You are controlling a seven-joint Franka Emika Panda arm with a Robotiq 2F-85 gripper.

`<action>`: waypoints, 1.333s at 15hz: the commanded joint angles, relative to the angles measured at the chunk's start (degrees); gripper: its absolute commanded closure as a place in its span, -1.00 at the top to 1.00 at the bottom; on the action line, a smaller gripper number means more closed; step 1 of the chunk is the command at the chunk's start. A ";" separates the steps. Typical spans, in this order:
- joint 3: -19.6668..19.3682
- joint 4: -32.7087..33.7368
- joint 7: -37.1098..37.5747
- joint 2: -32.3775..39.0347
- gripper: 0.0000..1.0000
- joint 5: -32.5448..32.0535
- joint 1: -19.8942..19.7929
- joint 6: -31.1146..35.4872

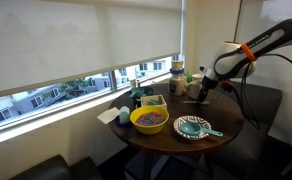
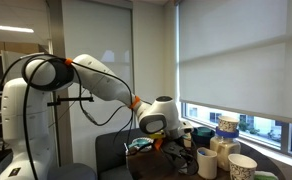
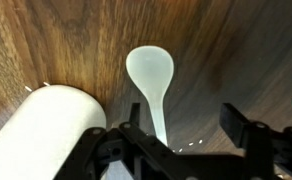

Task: Put the white plastic spoon in the white mug

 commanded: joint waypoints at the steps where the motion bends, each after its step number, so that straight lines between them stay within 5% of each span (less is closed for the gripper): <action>1: 1.25 0.09 -2.83 0.50 0.72 5.11 -1.44 2.33; 9: 1.60 0.61 -7.27 2.59 -0.02 9.95 -2.53 1.92; 10: 1.67 0.76 -7.48 2.40 -0.49 10.15 -2.58 1.94; 12: 1.96 0.67 -7.59 1.76 -0.57 9.90 -2.61 1.71; 15: 2.26 0.64 -6.42 0.91 -0.99 8.16 -2.38 0.45; 20: 4.53 -0.21 -11.51 -3.60 -0.93 12.50 -1.24 2.98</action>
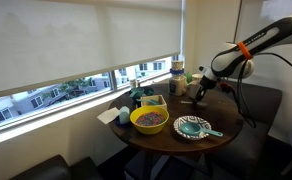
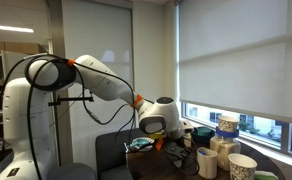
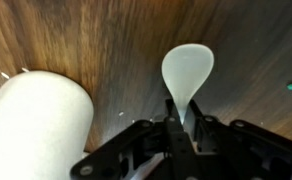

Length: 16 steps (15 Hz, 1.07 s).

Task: Put the white plastic spoon in the white mug

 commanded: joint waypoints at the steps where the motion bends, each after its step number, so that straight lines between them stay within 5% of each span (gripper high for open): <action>1: 2.13 -0.79 -6.13 -5.65 -0.93 5.31 0.88 3.29; 9: -1.07 -2.81 -6.11 -14.17 -0.93 6.76 -0.86 20.92; 12: -2.62 -3.70 -6.69 -11.99 -0.93 7.50 -1.64 25.86; 16: -4.43 -3.55 -7.78 -7.74 -0.93 11.44 2.00 31.09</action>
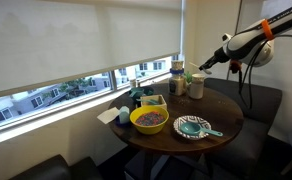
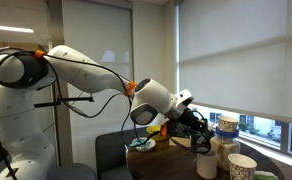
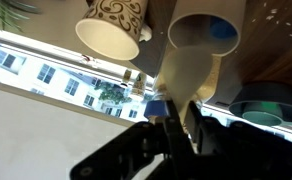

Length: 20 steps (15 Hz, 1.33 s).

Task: Put the white plastic spoon in the white mug

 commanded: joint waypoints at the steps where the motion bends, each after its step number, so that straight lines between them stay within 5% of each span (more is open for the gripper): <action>1: -0.78 0.59 -1.49 3.71 -0.93 4.71 3.99 5.76; 7: -1.00 1.11 0.25 7.66 -0.93 3.44 4.30 11.76; 8: -0.05 -0.07 10.30 7.88 -0.93 -7.49 1.25 12.39; 10: -0.27 0.28 15.56 9.07 -0.93 -13.35 0.19 13.14; 11: -0.75 0.94 11.04 9.88 -0.93 -8.04 1.61 13.85; 20: 1.26 2.76 14.11 14.78 -0.93 -10.84 0.31 18.75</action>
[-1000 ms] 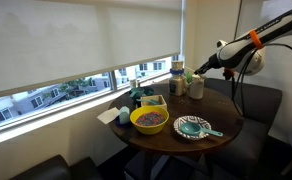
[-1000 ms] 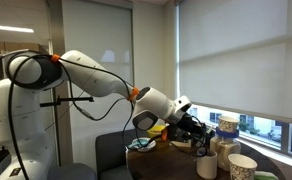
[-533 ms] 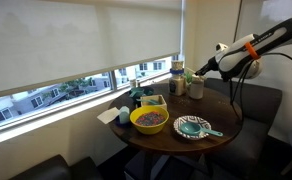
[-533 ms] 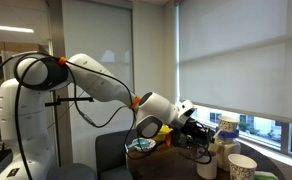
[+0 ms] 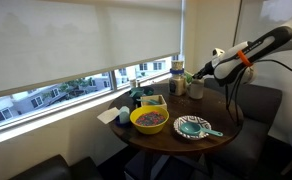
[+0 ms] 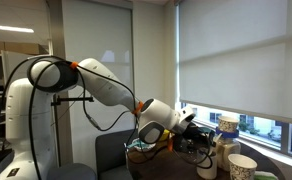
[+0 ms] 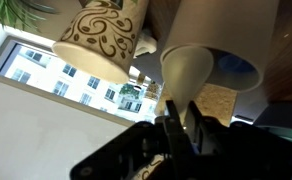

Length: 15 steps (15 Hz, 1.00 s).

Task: Put the white plastic spoon in the white mug

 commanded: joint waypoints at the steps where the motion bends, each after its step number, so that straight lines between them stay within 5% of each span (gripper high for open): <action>1: 0.88 1.96 1.70 2.43 -0.93 -1.84 -0.89 2.50; 3: 1.09 2.12 1.84 2.61 -0.17 -1.99 -1.07 1.99; 9: 2.36 -0.74 1.83 -4.18 0.63 -2.93 -0.68 1.08; 11: 3.24 -2.75 7.92 -11.34 0.92 -10.48 1.02 -3.32; 13: 4.93 -3.75 11.32 -17.21 1.00 -16.37 2.03 -7.30; 15: -2.62 -5.54 9.85 -23.83 1.00 -16.17 14.53 -11.68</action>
